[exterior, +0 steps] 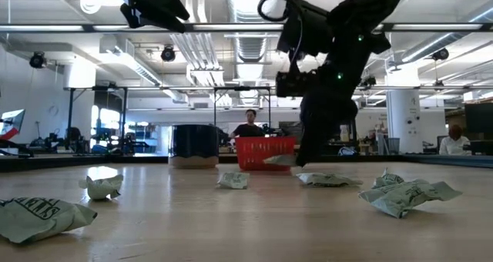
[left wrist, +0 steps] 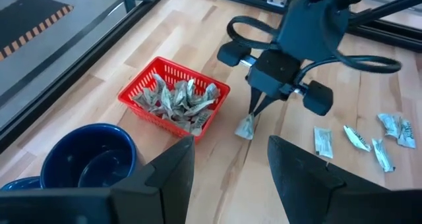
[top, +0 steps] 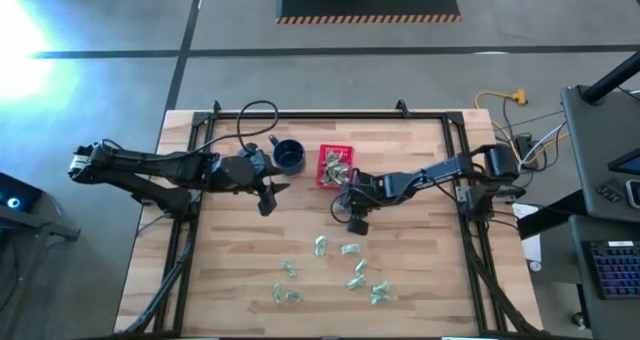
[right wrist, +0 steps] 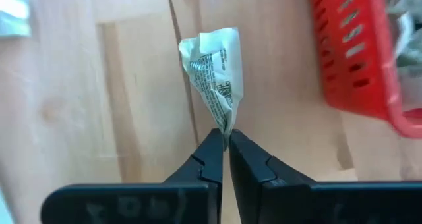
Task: Pick and place Stevia / Truvia into bins
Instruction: Put the stevia packet into the basket
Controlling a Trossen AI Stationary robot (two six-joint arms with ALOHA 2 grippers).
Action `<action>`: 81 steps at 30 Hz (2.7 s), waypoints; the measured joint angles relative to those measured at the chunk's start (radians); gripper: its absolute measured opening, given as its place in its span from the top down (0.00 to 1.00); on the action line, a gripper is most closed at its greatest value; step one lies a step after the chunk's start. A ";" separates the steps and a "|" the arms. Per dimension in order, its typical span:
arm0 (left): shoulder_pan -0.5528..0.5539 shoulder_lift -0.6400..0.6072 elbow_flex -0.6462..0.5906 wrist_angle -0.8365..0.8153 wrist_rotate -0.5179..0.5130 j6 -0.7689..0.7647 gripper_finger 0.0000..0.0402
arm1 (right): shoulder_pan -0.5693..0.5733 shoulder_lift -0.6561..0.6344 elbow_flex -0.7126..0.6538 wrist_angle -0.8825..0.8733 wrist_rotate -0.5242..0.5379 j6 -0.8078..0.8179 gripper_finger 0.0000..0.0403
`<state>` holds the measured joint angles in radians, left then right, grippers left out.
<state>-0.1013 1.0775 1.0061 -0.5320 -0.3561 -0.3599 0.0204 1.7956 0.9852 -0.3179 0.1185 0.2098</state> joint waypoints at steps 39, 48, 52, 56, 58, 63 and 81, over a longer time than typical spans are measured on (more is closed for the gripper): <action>-0.012 0.027 -0.011 0.018 0.193 0.068 0.56 | -0.228 -0.160 0.109 -0.132 -0.140 -0.149 0.57; -0.048 0.242 -0.085 0.218 0.369 0.227 0.56 | -0.171 -0.273 0.081 -0.292 -0.441 -0.193 0.58; -0.051 0.373 -0.076 0.297 0.417 0.320 0.56 | -0.128 -0.325 0.064 -0.387 -0.442 -0.164 0.61; -0.051 0.489 -0.035 0.323 0.472 0.359 0.56 | -0.091 -0.386 0.015 -0.429 -0.441 -0.070 0.63; -0.051 0.534 -0.019 0.323 0.488 0.367 0.56 | -0.073 -0.424 -0.016 -0.429 -0.440 -0.022 0.64; -0.051 0.624 0.016 0.325 0.501 0.367 0.56 | -0.013 -0.518 -0.102 -0.435 -0.433 0.095 0.66; -0.051 0.738 0.029 0.423 0.517 0.376 0.56 | 0.115 -0.768 -0.311 -0.403 -0.375 0.337 0.67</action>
<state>-0.1528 1.8153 1.0353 -0.1087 0.1612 0.0158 0.1353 1.0271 0.6745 -0.7211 -0.2563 0.5466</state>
